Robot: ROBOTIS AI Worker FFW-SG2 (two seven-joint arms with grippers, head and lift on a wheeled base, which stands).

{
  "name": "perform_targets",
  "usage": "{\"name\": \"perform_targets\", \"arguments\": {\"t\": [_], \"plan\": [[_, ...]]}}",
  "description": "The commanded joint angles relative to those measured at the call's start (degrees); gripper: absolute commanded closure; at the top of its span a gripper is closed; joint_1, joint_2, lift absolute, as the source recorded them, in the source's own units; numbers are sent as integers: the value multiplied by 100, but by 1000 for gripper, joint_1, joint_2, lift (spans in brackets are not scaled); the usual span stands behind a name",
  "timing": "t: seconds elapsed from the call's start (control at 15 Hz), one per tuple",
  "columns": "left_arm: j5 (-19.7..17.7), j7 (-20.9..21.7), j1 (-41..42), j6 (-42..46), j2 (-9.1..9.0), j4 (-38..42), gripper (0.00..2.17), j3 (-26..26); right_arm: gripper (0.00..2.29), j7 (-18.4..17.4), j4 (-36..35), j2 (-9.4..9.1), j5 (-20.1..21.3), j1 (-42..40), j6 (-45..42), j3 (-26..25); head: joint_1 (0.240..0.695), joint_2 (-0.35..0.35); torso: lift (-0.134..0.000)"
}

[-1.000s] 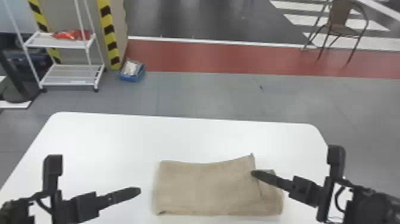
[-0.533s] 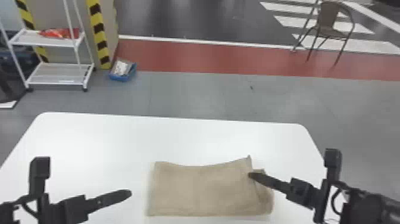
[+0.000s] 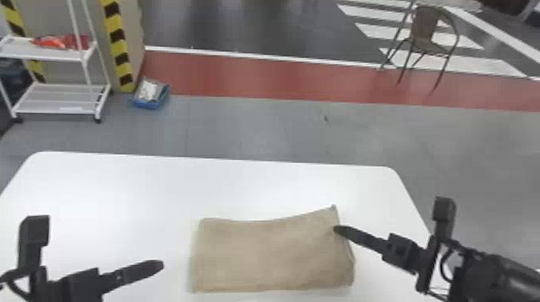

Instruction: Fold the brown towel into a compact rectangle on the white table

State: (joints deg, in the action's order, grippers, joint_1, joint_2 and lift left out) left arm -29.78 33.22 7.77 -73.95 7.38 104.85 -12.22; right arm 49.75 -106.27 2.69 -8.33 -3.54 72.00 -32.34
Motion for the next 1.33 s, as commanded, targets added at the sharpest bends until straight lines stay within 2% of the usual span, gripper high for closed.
{"name": "perform_targets", "arguments": {"t": [0.0, 0.27, 0.4, 0.47, 0.73, 0.87, 1.27], "plan": [[8, 9, 14, -1, 0, 0, 22, 0, 1102, 17, 194, 74, 42, 64, -67, -18, 695, -222, 0], [16, -9, 40, -1, 0, 0, 22, 18, 1102, 237, 185, 65, -63, 11, -32, -475, 695, -245, 0], [43, -26, 22, -1, -9, 0, 22, 62, 1102, 334, -52, 56, -98, -94, 196, -554, 695, -259, 0], [43, -26, 14, -1, -9, 0, 22, 97, 1102, 325, -105, 30, -10, -112, 179, -537, 695, -267, 0], [43, -18, 14, 16, 0, 0, 22, 97, 1102, 316, 502, 48, 297, 11, -507, -493, 695, -287, 0], [43, -9, 40, 16, 0, 0, 22, 79, 1102, 316, 563, 65, 368, 99, -559, -501, 695, -295, 0], [43, 17, 75, 16, 0, 0, 22, 44, 1102, 254, 1020, 74, 1000, 240, -841, -449, 695, -308, 0]]}}
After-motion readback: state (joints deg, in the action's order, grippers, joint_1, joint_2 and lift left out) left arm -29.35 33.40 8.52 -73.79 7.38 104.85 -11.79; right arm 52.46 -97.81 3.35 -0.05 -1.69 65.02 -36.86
